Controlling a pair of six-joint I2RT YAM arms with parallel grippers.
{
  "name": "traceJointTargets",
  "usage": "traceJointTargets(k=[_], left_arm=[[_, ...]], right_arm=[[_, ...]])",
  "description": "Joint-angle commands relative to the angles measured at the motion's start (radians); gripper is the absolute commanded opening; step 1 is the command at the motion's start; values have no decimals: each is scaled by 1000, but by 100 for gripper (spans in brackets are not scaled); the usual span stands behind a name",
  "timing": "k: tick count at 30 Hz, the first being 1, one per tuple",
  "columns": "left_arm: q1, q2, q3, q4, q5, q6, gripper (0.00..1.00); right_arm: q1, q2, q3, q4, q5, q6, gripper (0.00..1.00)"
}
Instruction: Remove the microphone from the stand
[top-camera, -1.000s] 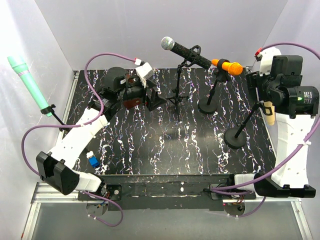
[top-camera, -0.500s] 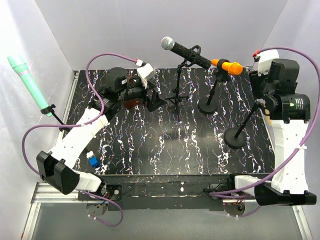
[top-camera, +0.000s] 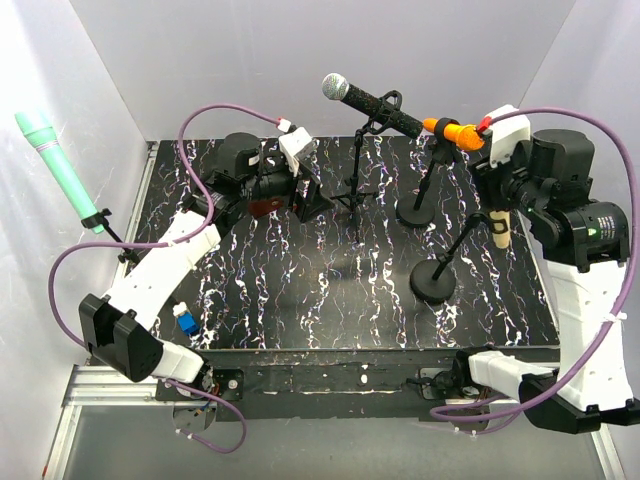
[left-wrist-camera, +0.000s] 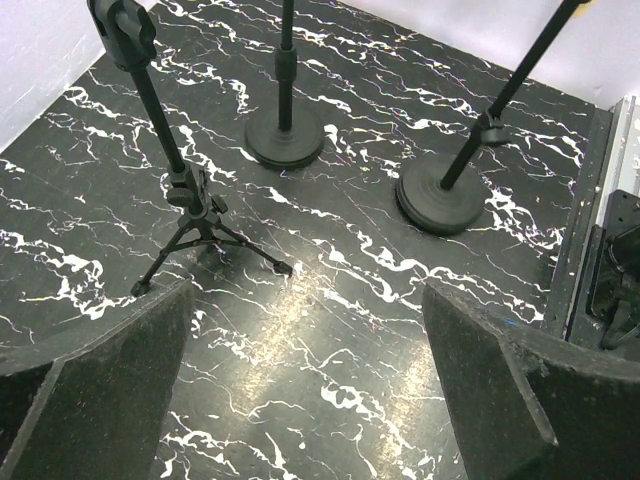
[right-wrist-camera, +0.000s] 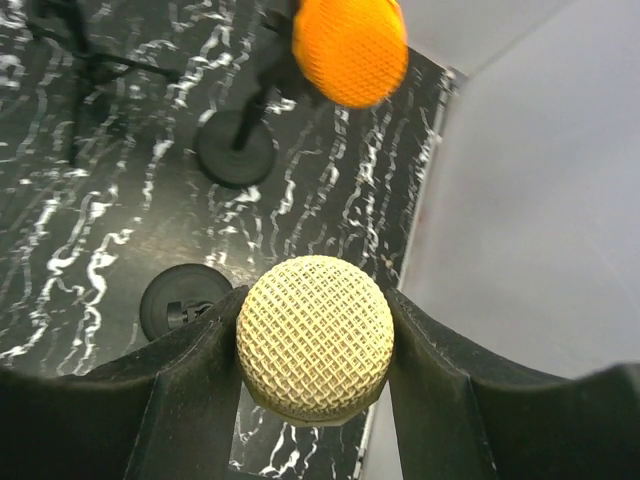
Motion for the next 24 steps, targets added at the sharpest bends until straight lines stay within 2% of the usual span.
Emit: traceJointTargets(k=[1,8,10,13,19,21,24], left_arm=[[-4,-12,50,-24,-4,28,98],[-4,-21,62,-50,36,38,98],[-4,-24,64,-59,36,48,98],[-4,-32,62,-68,34,65,98],[-4,-43,42,-56,48,65,98],[-4,-43,25,-4,50,27,98],[-4,-24,22,48,62,-31,98]], right_arm=[[81,21,126,84,-59,32,19],[292,153,292,116,-26,46,17],[372,188,321,136,11,46,13],[473,217,311,199,88,49,8],[592,273,297,261,221,132,9],[613,291,295,255,226,166,19],[619,317,315,215,151,199,74]])
